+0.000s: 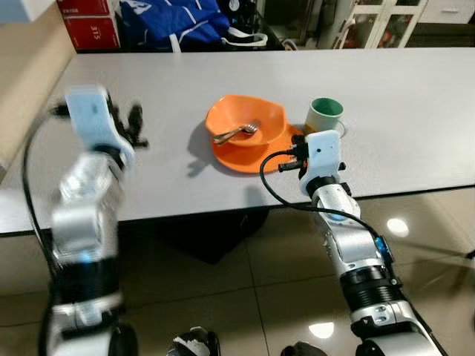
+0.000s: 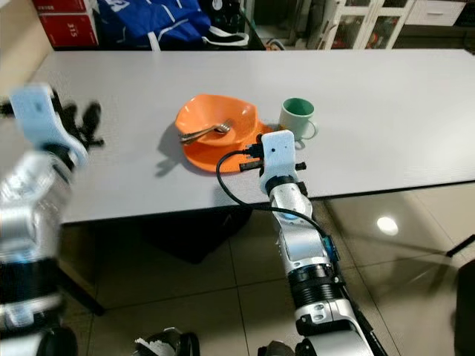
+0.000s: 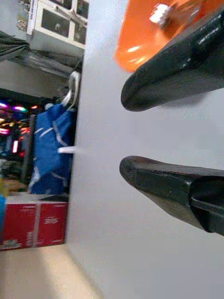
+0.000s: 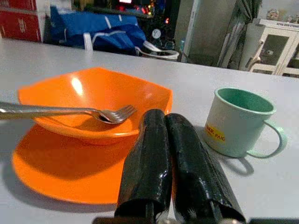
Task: Setting the table
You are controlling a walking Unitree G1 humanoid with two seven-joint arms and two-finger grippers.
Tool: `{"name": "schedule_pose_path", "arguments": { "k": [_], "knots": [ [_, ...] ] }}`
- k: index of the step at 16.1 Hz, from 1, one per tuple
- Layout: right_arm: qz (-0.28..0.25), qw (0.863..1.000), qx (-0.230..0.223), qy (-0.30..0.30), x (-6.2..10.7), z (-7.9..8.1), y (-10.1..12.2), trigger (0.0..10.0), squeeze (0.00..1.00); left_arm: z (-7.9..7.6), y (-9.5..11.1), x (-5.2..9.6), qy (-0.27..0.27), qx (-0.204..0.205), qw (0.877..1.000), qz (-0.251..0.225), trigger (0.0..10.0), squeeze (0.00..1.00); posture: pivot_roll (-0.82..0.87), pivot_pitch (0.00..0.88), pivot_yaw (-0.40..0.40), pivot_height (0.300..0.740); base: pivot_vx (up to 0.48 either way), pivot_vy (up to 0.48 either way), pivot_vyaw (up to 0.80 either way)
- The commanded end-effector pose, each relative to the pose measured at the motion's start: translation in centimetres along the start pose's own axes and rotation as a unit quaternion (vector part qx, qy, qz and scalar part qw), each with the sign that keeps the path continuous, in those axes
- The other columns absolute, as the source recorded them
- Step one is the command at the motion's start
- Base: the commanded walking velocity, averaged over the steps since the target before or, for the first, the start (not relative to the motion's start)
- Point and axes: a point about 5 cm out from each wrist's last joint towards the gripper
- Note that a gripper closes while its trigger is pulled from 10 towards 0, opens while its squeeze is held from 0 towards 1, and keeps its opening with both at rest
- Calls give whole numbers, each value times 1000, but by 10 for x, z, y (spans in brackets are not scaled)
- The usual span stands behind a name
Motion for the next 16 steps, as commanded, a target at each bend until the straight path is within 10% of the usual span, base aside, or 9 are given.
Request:
{"name": "schedule_pose_path", "arguments": {
  "k": [1, 9, 16],
  "knots": [
    [-4, 1000, -11, -11, 1, -5, -1, 10000, 0, -12, -4, 4, -15, 10, 1000, 7, 10000, 0, -21, 0, 19, 727, 0, 0, 0],
    [-42, 999, 3, -33, 9, -14, 2, 10000, 0, -57, -39, 29, -55, 15, 997, 50, 10000, 0, -71, 0, 49, 727, 0, 0, 0],
    [-43, 999, 11, -30, 12, -12, -1, 10000, 0, -61, -39, 30, -43, 12, 998, 45, 10000, 0, -76, 0, 52, 727, 0, 0, 0]
  ]
}}
Point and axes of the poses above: a point about 5 cm out from each wrist's last joint towards the gripper, its own x axis pointing back from the gripper into the wrist, its own y axis along the axis of the wrist's last joint, z = x × y, and after that the axes turned 10 degrees about -x, right-handed
